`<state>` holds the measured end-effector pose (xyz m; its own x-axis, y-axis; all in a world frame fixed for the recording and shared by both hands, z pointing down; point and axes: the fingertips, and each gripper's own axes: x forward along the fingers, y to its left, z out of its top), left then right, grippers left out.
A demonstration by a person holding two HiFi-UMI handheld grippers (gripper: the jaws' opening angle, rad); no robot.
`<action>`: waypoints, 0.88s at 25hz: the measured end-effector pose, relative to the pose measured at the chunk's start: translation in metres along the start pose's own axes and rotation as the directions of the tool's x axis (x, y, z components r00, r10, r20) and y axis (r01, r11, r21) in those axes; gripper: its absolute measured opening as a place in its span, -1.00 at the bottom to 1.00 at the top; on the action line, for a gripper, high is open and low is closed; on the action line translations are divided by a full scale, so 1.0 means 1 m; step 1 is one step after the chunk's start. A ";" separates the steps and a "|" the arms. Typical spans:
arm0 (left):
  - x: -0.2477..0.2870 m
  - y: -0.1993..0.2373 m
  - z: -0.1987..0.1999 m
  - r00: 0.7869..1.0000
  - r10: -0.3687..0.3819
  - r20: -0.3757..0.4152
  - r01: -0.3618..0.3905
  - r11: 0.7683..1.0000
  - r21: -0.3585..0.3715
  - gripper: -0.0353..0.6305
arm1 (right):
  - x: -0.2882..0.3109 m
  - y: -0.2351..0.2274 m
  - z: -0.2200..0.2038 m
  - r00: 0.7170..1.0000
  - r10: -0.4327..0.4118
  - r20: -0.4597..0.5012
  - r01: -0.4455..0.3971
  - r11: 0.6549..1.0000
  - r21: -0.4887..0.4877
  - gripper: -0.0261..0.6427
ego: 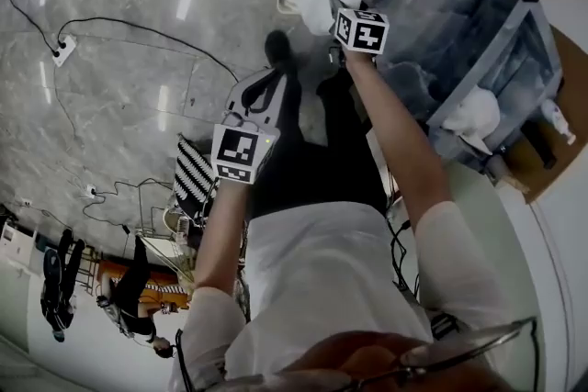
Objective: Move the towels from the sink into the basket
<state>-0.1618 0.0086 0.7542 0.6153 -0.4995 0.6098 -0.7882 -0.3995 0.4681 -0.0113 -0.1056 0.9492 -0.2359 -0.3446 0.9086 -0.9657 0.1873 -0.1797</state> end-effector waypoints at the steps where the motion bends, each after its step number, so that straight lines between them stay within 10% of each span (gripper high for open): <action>1: 0.009 0.010 -0.008 1.000 0.002 -0.006 -0.002 1.000 0.002 -0.81 | 0.026 -0.004 -0.009 1.000 -0.007 -0.022 0.007 1.000 -0.025 -0.52; 10: 0.069 0.079 -0.076 0.999 0.021 -0.045 -0.022 1.000 -0.020 -0.81 | 0.161 -0.030 -0.067 0.989 -0.027 -0.144 0.013 0.995 -0.096 -0.07; 22: 0.052 0.050 -0.046 0.998 -0.012 -0.067 0.010 0.999 -0.037 -0.81 | 0.067 0.000 -0.036 0.996 0.050 -0.076 -0.055 0.996 -0.066 -0.20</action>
<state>-0.1702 -0.0019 0.8385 0.6229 -0.4417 0.6457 -0.7820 -0.3760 0.4972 -0.0234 -0.0951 1.0235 -0.2748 -0.2644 0.9244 -0.9422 0.2658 -0.2041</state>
